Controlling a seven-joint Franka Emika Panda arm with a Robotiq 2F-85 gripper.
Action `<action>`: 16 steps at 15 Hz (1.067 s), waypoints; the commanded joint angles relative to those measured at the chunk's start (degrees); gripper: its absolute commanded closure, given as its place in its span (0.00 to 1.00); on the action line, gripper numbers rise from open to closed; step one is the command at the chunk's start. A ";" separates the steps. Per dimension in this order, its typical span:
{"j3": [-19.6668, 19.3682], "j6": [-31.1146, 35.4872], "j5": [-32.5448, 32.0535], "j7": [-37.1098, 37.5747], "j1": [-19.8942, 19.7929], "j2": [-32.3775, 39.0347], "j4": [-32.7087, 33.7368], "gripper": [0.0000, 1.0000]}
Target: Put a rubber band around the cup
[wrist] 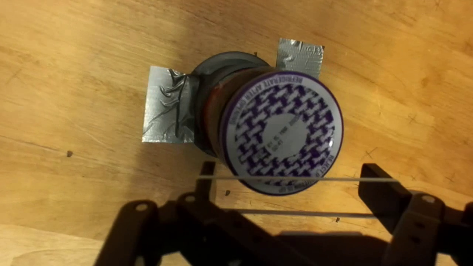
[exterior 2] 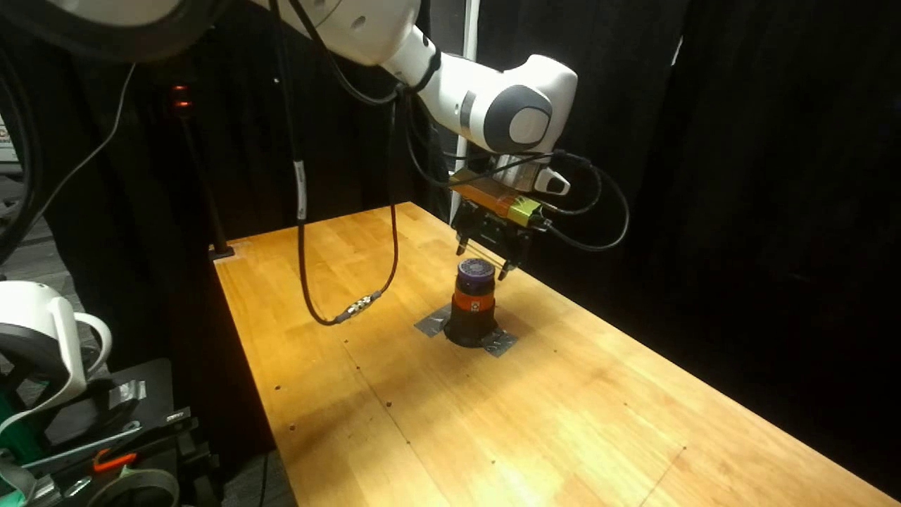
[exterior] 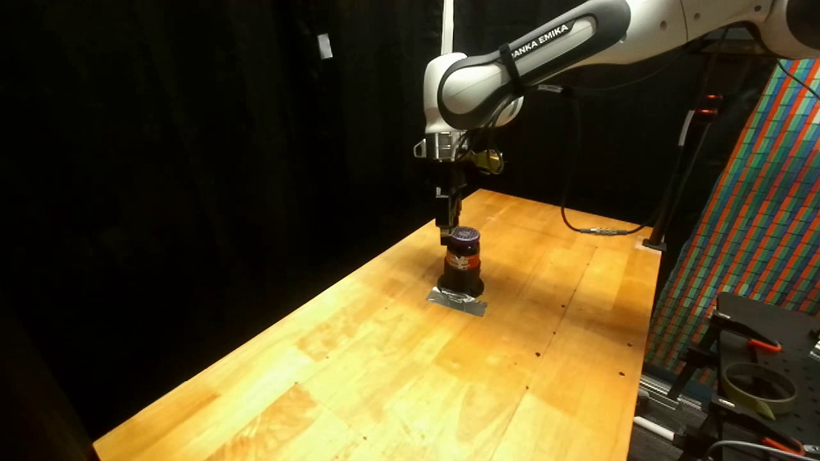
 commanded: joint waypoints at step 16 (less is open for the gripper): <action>-4.65 1.65 -13.99 13.68 4.89 -10.07 -18.31 0.00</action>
